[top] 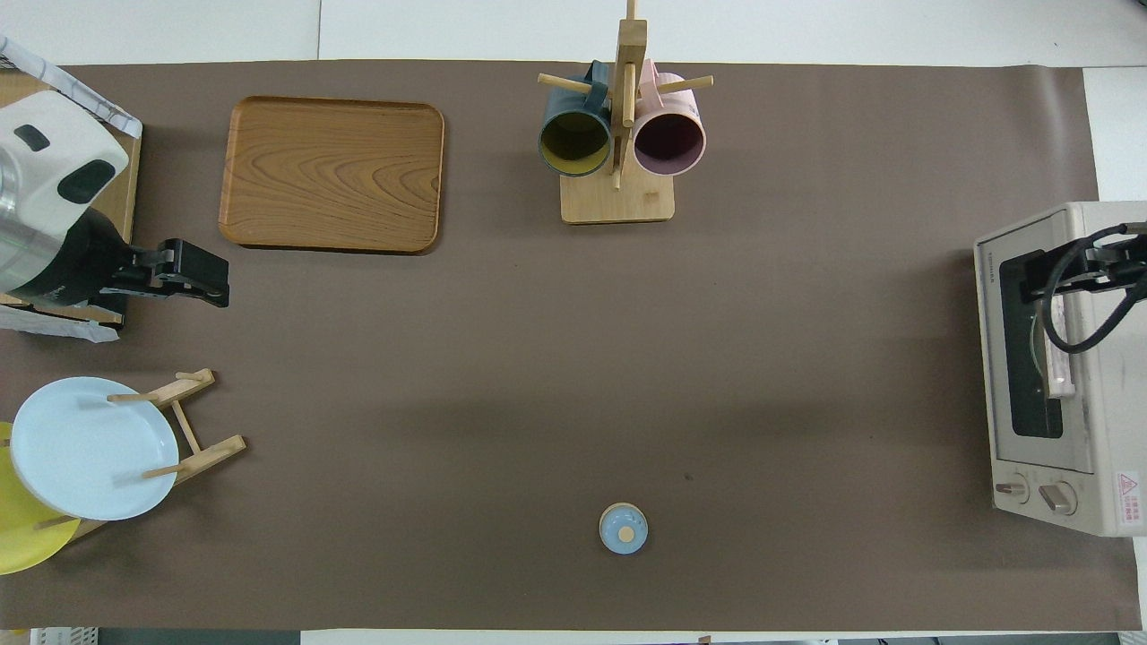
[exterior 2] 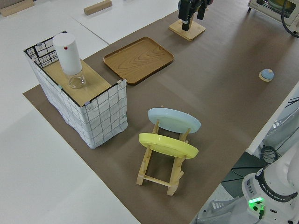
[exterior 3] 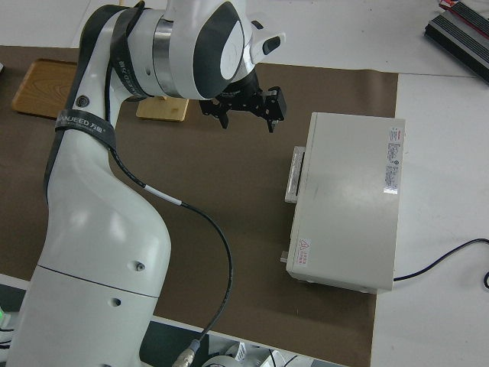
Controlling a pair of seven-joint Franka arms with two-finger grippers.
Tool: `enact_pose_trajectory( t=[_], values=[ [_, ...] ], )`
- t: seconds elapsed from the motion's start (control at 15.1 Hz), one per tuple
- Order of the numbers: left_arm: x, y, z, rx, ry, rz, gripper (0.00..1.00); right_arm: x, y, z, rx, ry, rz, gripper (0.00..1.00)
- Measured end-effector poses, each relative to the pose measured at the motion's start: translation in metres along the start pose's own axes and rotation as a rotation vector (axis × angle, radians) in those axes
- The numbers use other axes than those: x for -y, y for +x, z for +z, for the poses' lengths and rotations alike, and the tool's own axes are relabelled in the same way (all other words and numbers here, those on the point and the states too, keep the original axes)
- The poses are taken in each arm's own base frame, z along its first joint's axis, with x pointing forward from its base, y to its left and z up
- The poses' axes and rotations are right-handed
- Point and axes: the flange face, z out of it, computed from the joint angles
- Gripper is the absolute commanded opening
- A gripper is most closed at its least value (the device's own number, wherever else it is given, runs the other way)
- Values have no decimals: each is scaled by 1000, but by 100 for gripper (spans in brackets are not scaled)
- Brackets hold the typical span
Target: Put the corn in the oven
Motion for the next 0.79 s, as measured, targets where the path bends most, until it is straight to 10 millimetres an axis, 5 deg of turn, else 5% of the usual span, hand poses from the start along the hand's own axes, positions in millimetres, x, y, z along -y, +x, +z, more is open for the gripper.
enact_pose_trajectory(
  t=[0.79],
  values=[
    [0, 0, 0, 0, 0, 0, 100, -3, -4, -6, -13, 19, 8, 100]
  ],
)
